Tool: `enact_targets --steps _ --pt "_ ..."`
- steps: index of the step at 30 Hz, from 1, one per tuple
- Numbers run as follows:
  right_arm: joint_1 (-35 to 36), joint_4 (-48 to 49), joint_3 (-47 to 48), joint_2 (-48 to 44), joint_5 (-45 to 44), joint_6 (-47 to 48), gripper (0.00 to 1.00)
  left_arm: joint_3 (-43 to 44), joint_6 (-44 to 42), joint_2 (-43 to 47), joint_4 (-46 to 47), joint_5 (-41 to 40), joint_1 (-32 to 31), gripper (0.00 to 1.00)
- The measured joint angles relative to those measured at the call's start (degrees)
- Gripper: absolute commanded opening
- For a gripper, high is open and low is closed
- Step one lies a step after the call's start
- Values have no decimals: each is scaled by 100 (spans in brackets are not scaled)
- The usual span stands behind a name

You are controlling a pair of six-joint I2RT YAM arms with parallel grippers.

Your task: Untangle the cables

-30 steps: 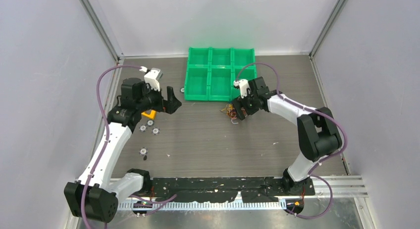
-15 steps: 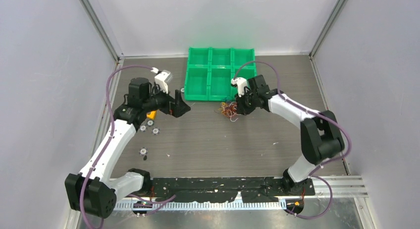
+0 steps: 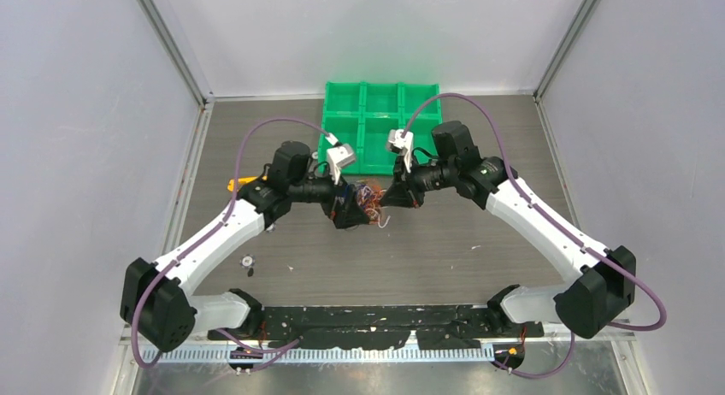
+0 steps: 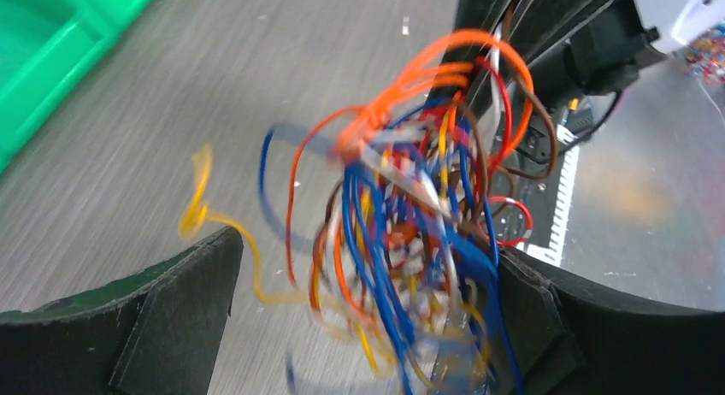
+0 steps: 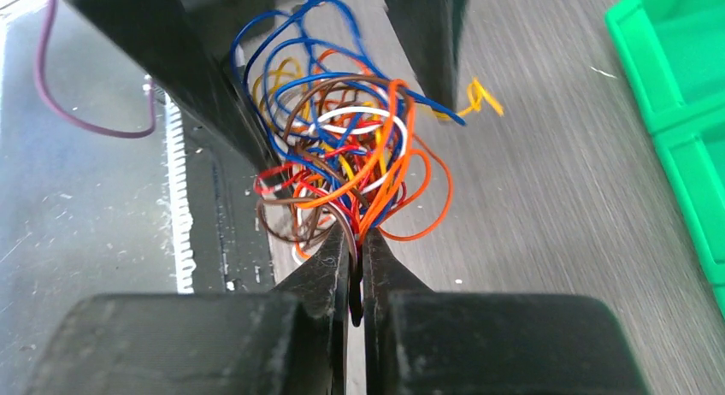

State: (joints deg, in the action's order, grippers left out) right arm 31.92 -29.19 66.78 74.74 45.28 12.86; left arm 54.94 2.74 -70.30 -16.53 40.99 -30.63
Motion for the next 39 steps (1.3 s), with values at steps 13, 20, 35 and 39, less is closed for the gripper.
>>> enact_targets --steps 13,20,35,39 --pt "-415 -560 96 -186 -129 404 5 -15 -621 -66 -151 966 254 0" --pt "-2085 -997 -81 -592 -131 704 5 -35 -2146 160 -1473 1154 1679 0" --pt "-3329 -1775 -251 -575 -1038 1309 99 315 -3106 -658 -3366 389 1670 0" --pt "-2686 -1473 -592 -549 -573 1054 95 313 -2535 -695 -2870 597 887 10"
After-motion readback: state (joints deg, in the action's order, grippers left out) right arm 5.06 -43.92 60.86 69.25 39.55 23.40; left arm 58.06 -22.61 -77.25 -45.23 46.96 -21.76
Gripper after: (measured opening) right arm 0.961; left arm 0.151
